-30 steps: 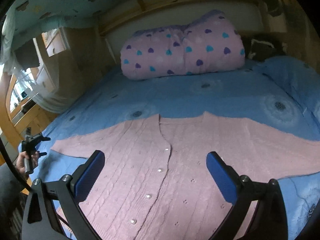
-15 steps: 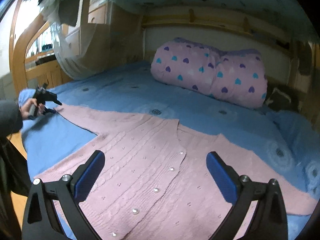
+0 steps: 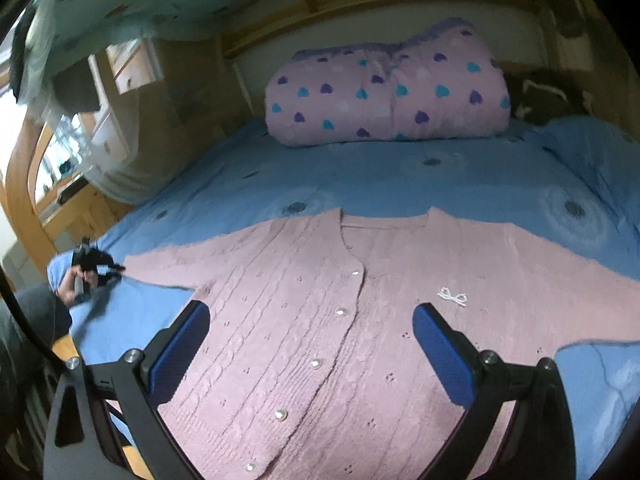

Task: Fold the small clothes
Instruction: 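Reach the left tool to the cardigan sleeve cuff and grasp it, then lift the cuff with the left tool and fold the sleeve across the body, release, then move the right tool to the other sleeve cuff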

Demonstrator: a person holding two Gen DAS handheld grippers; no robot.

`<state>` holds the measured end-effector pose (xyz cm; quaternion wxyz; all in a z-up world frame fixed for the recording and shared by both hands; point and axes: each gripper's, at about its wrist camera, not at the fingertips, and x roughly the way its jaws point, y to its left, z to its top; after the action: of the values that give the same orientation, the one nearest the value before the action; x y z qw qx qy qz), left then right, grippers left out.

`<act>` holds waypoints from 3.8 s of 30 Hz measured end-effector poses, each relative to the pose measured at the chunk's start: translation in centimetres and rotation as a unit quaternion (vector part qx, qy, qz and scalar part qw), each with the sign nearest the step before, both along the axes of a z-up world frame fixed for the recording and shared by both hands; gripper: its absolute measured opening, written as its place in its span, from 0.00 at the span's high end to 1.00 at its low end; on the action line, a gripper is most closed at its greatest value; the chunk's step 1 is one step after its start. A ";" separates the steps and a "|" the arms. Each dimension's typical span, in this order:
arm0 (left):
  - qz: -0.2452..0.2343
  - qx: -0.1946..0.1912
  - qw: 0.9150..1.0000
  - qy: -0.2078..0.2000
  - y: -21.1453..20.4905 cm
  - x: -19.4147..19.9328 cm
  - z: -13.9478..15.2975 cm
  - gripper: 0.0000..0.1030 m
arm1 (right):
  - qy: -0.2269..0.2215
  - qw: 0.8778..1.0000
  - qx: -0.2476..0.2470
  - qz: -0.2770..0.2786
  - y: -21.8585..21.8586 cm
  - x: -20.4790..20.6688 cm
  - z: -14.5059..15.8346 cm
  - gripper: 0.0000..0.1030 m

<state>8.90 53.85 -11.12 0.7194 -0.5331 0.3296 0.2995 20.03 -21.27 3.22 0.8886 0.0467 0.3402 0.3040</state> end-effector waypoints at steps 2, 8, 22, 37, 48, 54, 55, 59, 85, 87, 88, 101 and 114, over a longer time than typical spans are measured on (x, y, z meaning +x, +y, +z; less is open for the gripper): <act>0.000 0.001 1.000 -0.005 -0.7 0.4 1.0 0.96 | 0.005 1.000 0.007 -0.016 -0.8 0.7 0.1 0.00; -0.030 0.057 0.995 -0.078 -6.0 4.0 8.6 0.96 | 0.021 0.996 0.030 -0.078 -4.6 3.5 1.0 0.00; -0.296 0.180 0.917 -0.198 -39.1 19.4 18.2 0.96 | 0.065 0.948 0.109 -0.291 -18.8 12.2 2.9 0.00; -0.431 0.147 0.875 -0.161 -64.0 25.6 10.3 0.96 | -0.025 0.952 -0.035 -0.303 -21.5 8.9 6.5 0.00; -0.476 0.184 0.845 -0.159 -66.5 24.0 9.0 0.96 | -0.002 0.952 -0.009 -0.307 -22.9 8.7 6.0 0.00; -0.506 0.206 0.825 -0.147 -68.1 23.6 8.0 0.96 | 0.024 0.951 0.031 -0.305 -23.0 9.2 5.3 0.00; -0.509 0.206 0.824 -0.141 -68.4 23.7 7.7 0.96 | 0.026 0.952 0.033 -0.304 -23.0 9.2 5.3 0.00; -0.520 0.177 0.826 -0.125 -68.9 24.4 6.1 0.95 | 0.013 0.954 0.005 -0.300 -22.2 9.2 5.5 0.00; -0.473 0.393 0.781 -0.110 -55.4 14.4 18.4 0.66 | -0.001 0.974 0.014 -0.224 -17.9 8.0 4.6 0.00; -0.447 0.406 0.792 -0.090 -52.7 13.0 17.5 0.65 | 0.005 0.978 0.032 -0.205 -17.1 7.6 4.2 0.00; -0.425 0.411 0.802 -0.084 -51.2 12.1 17.0 0.65 | 0.011 0.980 0.032 -0.197 -16.5 7.4 3.9 0.00; -0.414 0.352 0.839 -0.032 -47.4 9.2 13.7 0.66 | -0.001 0.993 -0.005 -0.115 -10.1 4.3 2.3 0.00; -0.402 0.340 0.850 -0.021 -46.7 9.5 13.2 0.65 | 0.026 0.974 0.043 -0.221 -20.4 6.2 1.7 0.00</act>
<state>18.45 7.11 2.10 0.9198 -0.0825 0.3777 0.0663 26.20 -41.68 4.95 0.9219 0.1667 0.3309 0.1132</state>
